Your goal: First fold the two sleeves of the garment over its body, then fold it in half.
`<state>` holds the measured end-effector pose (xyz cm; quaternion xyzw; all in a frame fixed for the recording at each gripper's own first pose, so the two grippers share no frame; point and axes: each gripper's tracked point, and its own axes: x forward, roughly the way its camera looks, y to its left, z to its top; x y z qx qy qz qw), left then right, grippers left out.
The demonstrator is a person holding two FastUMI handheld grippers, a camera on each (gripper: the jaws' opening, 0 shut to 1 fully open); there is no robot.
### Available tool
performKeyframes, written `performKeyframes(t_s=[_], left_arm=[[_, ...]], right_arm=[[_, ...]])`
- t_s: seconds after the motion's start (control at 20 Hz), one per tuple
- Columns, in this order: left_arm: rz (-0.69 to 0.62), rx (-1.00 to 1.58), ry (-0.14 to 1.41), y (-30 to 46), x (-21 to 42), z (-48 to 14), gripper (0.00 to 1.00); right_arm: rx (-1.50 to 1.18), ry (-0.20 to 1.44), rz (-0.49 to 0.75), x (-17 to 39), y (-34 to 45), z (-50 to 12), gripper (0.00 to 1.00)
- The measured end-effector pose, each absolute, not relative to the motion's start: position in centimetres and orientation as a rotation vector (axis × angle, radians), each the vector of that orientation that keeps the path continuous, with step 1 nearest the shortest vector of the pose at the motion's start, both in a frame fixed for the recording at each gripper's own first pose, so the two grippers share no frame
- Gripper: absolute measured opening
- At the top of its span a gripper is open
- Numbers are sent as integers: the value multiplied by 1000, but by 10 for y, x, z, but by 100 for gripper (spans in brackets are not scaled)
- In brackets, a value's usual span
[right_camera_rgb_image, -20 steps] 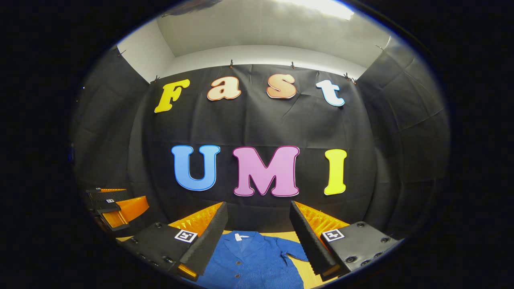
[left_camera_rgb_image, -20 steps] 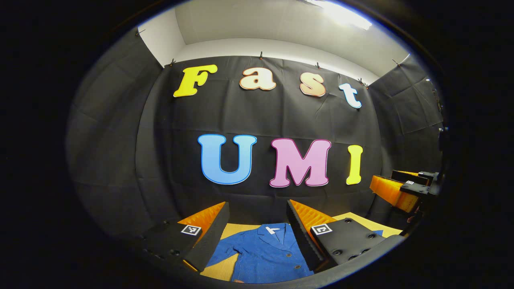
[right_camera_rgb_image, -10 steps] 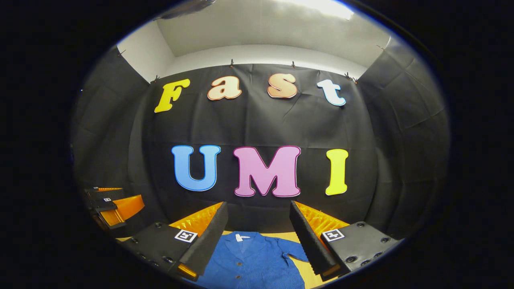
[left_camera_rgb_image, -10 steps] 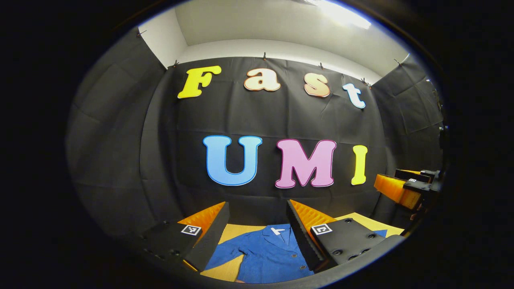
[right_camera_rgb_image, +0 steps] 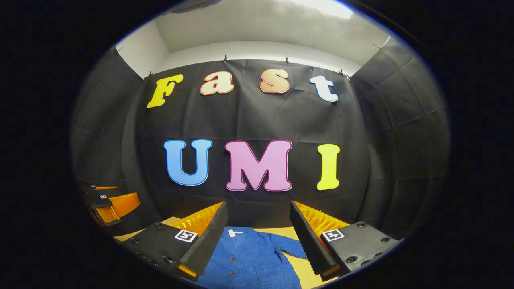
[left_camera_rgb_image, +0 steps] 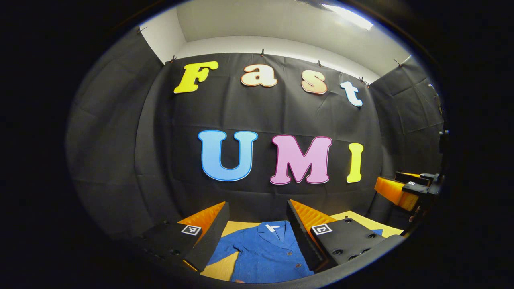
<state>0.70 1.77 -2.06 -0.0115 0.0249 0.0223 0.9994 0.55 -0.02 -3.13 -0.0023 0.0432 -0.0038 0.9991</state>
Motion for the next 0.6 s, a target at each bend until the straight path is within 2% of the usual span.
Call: performKeyframes(t_s=[0.6], left_arm=[[40, -31, 73, 9, 13, -23, 82]], right_arm=[[69, 198, -26, 9, -12, -68, 97]])
